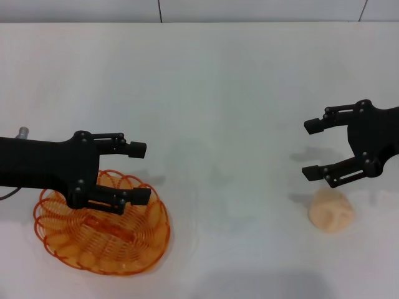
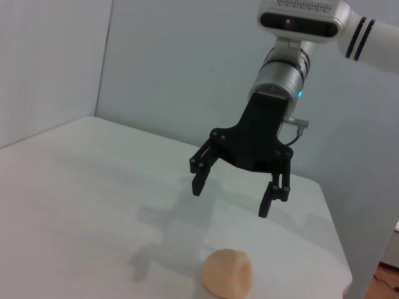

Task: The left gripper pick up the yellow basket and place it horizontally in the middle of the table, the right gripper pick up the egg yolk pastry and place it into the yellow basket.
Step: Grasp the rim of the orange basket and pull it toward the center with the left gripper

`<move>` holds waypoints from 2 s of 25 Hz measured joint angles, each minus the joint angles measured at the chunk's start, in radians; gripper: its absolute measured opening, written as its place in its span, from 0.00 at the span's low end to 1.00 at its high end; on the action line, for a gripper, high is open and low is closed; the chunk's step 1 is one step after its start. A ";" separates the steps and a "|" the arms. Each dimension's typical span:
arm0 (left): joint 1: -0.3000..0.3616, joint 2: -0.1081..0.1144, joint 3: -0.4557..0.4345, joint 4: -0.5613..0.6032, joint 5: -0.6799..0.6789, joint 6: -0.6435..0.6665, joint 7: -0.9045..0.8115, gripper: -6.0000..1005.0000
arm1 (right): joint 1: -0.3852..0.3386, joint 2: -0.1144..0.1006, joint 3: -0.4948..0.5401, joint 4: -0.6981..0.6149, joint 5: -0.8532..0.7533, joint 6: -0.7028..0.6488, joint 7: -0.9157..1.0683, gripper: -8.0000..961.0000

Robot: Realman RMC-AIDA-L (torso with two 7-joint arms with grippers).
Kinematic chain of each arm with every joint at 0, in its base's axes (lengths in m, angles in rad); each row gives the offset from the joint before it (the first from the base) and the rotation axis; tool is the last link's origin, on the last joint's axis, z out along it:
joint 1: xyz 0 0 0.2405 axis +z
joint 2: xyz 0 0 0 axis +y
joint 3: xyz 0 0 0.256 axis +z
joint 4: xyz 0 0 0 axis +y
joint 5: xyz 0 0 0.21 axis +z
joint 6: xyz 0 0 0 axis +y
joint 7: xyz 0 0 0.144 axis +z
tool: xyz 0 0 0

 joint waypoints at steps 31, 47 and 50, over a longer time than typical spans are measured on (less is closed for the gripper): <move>-0.108 0.074 0.000 0.135 0.244 -0.009 -0.408 0.87 | -0.005 0.000 0.011 -0.002 0.006 0.000 0.001 0.89; -0.231 0.075 0.132 0.227 0.648 0.055 -0.817 0.87 | -0.002 0.001 0.012 -0.015 0.022 0.008 0.013 0.89; -0.232 0.076 0.144 0.227 0.678 0.060 -0.834 0.87 | -0.006 0.001 0.012 -0.015 0.024 0.009 0.013 0.89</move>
